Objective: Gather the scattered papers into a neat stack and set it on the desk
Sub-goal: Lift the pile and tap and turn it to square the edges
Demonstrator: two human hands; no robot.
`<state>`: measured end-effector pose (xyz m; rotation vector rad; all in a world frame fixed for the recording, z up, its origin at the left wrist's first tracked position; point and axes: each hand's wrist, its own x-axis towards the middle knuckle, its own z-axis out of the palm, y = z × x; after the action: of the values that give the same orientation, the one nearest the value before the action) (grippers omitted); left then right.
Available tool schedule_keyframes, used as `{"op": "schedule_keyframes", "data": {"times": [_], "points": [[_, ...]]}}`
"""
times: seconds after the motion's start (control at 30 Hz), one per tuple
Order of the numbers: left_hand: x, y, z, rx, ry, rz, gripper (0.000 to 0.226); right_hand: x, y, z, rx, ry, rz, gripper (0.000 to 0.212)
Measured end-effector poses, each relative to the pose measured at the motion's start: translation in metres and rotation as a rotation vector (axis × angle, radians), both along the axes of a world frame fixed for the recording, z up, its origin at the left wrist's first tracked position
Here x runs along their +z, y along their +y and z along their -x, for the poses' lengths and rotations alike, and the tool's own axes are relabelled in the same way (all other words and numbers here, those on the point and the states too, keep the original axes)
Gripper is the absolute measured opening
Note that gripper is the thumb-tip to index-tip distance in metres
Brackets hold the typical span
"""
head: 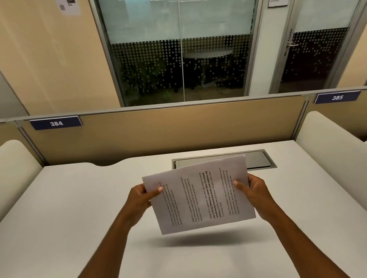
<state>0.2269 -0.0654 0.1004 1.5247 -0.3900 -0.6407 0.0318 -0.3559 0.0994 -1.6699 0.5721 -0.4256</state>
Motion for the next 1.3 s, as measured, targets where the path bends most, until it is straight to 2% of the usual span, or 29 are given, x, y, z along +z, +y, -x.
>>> {"op": "schedule_keyframes", "data": {"times": [0.07,0.13,0.2,0.5,0.7,1.07,1.3], "points": [[-0.018,-0.003,0.012,0.069,0.053,0.057,0.040,-0.006,0.005,-0.001,-0.014,-0.008,0.000,0.031],[-0.029,-0.007,0.023,0.138,0.029,0.081,0.030,-0.013,0.011,-0.002,-0.028,-0.014,0.003,0.024],[-0.034,-0.009,0.033,0.194,-0.009,0.088,0.031,-0.017,0.017,-0.002,-0.050,-0.011,0.006,0.019],[-0.049,-0.010,0.059,0.345,-0.111,0.024,0.011,-0.041,0.030,0.008,-0.109,-0.024,-0.049,0.023],[-0.073,-0.004,0.077,0.337,-0.141,-0.041,0.021,-0.080,0.041,0.022,-0.124,0.023,-0.142,0.032],[-0.062,-0.005,0.068,0.325,-0.221,-0.058,0.025,-0.076,0.036,0.013,-0.107,0.025,-0.142,0.036],[-0.077,0.001,0.068,0.294,-0.191,-0.086,0.028,-0.089,0.045,0.021,-0.088,0.077,-0.175,0.037]]}}
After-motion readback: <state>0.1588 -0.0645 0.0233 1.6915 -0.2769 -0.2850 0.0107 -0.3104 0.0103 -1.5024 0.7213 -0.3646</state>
